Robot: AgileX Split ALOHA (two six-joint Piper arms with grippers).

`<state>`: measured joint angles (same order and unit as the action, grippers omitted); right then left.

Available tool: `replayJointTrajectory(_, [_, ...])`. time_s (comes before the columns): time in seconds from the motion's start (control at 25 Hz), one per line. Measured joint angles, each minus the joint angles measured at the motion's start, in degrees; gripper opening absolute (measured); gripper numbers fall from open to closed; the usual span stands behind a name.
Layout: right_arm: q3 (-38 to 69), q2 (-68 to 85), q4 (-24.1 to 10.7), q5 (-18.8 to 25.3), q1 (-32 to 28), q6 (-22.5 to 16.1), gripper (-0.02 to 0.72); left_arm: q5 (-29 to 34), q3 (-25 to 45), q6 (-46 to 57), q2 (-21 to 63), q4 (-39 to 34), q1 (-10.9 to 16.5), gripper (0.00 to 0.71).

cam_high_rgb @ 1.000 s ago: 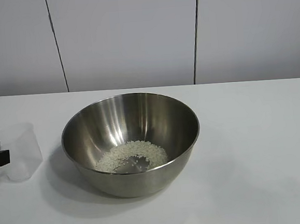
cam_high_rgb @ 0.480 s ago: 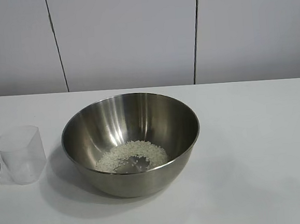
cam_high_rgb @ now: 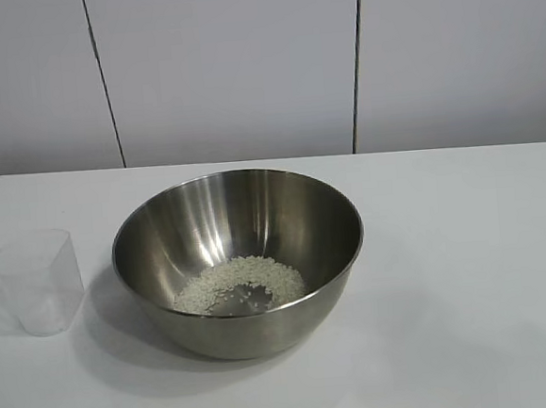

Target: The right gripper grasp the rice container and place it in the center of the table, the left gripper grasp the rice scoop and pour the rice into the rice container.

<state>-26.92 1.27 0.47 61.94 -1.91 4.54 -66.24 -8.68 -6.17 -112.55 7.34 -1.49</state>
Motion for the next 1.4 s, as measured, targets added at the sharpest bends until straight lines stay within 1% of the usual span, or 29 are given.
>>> replayJointTrajectory(0.12, [0.00, 0.00, 0.00, 0.00, 0.00, 0.00, 0.503, 0.00, 0.00, -0.28, 0.00, -0.30, 0.00, 0.414])
replayJointTrajectory(0.4, [0.00, 0.00, 0.00, 0.00, 0.00, 0.00, 0.503, 0.00, -0.92, -4.30, 0.00, 3.21, 0.00, 0.414])
replayJointTrajectory(0.48, [0.00, 0.00, 0.00, 0.00, 0.00, 0.00, 0.503, 0.05, -1.76, -4.45, 0.00, 3.57, 0.98, 0.414])
replayJointTrajectory(0.52, [0.00, 0.00, 0.00, 0.00, 0.00, 0.00, 0.503, 0.05, -2.40, -4.45, 0.00, 3.52, 1.98, 0.414])
replayJointTrajectory(0.56, [0.00, 0.00, 0.00, 0.00, 0.00, 0.00, 0.503, 0.05, -3.08, -4.00, 0.00, 3.08, 3.55, 0.414])
replayJointTrajectory(0.68, [0.00, 0.00, 0.00, 0.00, 0.00, 0.00, 0.503, 0.05, -4.57, -1.02, 0.00, -0.84, 9.12, 0.414])
replayJointTrajectory(0.76, [0.00, 0.00, 0.00, 0.00, 0.00, 0.00, 0.503, 0.05, -5.86, 1.63, 0.00, -5.20, 13.23, 0.414])
replayJointTrajectory(0.88, [0.00, 0.00, 0.00, 0.04, 0.00, 0.00, 0.503, 0.32, -9.45, 6.17, 0.50, -12.54, 18.15, 0.414])
replayJointTrajectory(1.0, [0.00, 0.00, 0.00, 0.04, 0.00, 0.00, 0.503, 1.15, -14.28, 9.80, 4.47, -17.42, 21.59, 0.414])
replayJointTrajectory(1.04, [0.00, 0.00, 0.00, 0.04, 0.00, 0.00, 0.503, 3.72, -16.27, 10.29, 7.07, -18.21, 22.55, 0.414])
replayJointTrajectory(1.08, [0.00, 0.00, 0.00, 0.04, 0.00, 0.00, 0.503, 7.91, -17.98, 10.58, 9.60, -18.62, 23.45, 0.414])
replayJointTrajectory(1.2, [0.00, 0.00, 0.00, 0.04, 0.00, 0.00, 0.503, 22.36, -23.72, 11.18, 18.80, -20.75, 25.42, 0.414])
replayJointTrajectory(1.28, [0.00, 0.00, 0.00, 0.04, 0.00, 0.00, 0.503, 29.31, -26.88, 12.56, 25.31, -21.43, 26.18, 0.414])
replayJointTrajectory(1.4, [0.00, 0.00, 0.00, 0.04, 0.00, 0.00, 0.503, 38.15, -30.27, 15.06, 34.88, -21.86, 26.25, 0.414])
